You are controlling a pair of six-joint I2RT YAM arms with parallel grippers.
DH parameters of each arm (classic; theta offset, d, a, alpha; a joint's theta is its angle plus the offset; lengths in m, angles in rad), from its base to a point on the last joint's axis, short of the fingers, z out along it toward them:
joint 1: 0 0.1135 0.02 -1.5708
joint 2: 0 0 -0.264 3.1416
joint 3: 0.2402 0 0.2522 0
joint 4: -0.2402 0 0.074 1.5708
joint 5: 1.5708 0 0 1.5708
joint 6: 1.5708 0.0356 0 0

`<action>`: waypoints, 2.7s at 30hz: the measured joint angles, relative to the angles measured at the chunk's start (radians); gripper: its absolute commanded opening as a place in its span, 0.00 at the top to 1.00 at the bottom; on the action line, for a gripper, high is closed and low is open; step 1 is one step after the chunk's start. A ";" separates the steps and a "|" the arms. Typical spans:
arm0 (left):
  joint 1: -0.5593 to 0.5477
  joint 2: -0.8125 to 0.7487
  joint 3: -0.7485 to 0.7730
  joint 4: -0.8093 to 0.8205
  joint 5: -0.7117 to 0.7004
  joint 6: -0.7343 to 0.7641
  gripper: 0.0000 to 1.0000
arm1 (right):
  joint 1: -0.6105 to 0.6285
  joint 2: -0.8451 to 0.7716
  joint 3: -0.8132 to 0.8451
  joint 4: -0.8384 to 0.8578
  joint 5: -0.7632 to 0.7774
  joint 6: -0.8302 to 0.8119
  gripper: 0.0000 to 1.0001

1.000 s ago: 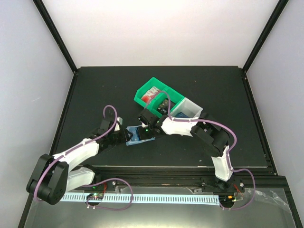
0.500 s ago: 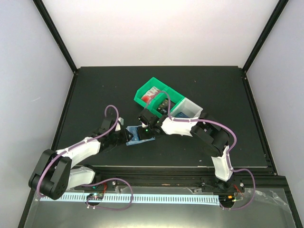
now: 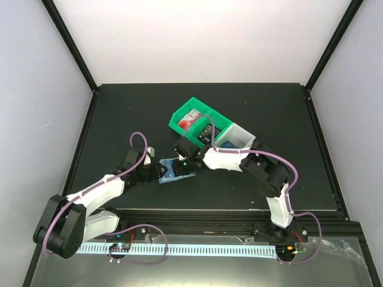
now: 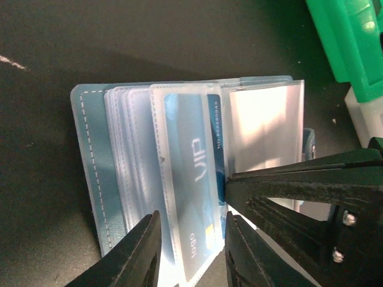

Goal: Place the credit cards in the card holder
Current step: Turn over the card slot in the card holder.

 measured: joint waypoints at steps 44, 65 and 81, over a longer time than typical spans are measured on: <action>0.000 0.061 0.082 -0.089 0.018 0.006 0.96 | 0.000 -0.223 -0.059 -0.056 0.189 -0.034 0.75; -0.006 0.196 0.179 -0.039 0.242 0.085 0.50 | 0.000 -0.402 -0.204 -0.052 0.264 -0.006 0.75; -0.035 0.296 0.167 0.109 0.303 0.075 0.33 | -0.110 -0.587 -0.224 -0.177 0.346 -0.194 0.55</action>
